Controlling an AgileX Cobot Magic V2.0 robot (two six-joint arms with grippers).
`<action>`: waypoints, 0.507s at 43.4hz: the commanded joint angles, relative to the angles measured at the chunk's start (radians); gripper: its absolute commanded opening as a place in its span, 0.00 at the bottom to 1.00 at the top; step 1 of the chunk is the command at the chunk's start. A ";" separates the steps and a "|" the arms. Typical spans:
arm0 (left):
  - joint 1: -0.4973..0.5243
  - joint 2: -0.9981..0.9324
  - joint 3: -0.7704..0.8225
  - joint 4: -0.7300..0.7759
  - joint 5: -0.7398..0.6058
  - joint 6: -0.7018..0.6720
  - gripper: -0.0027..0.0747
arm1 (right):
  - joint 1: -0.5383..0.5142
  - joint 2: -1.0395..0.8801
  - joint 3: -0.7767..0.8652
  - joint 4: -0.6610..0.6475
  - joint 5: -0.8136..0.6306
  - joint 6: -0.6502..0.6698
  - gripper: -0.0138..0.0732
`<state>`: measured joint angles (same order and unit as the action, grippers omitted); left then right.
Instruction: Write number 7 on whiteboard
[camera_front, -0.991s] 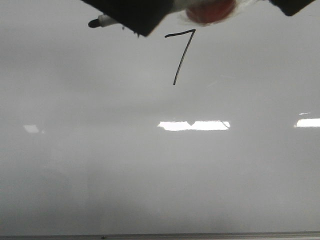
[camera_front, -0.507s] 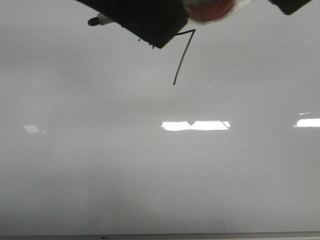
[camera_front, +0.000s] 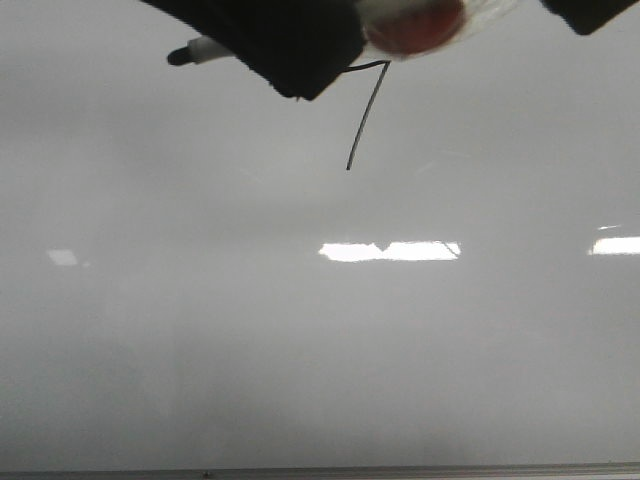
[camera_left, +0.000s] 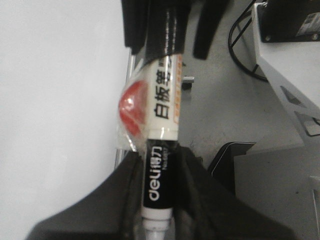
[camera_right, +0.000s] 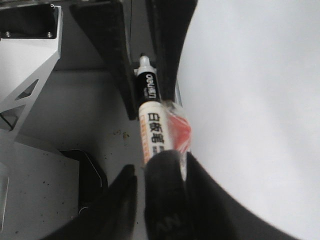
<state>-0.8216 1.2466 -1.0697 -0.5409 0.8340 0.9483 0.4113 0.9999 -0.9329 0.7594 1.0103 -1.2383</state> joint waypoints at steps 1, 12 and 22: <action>0.003 -0.047 -0.039 0.116 -0.047 -0.154 0.05 | -0.001 -0.030 -0.035 -0.014 -0.066 0.061 0.71; 0.156 -0.153 -0.048 0.619 -0.041 -0.764 0.05 | -0.001 -0.093 -0.039 -0.299 -0.190 0.462 0.72; 0.438 -0.201 -0.004 0.781 -0.063 -1.075 0.05 | -0.001 -0.102 -0.039 -0.450 -0.195 0.871 0.72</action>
<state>-0.4684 1.0710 -1.0696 0.1982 0.8477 -0.0193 0.4113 0.9127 -0.9388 0.3454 0.8775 -0.5270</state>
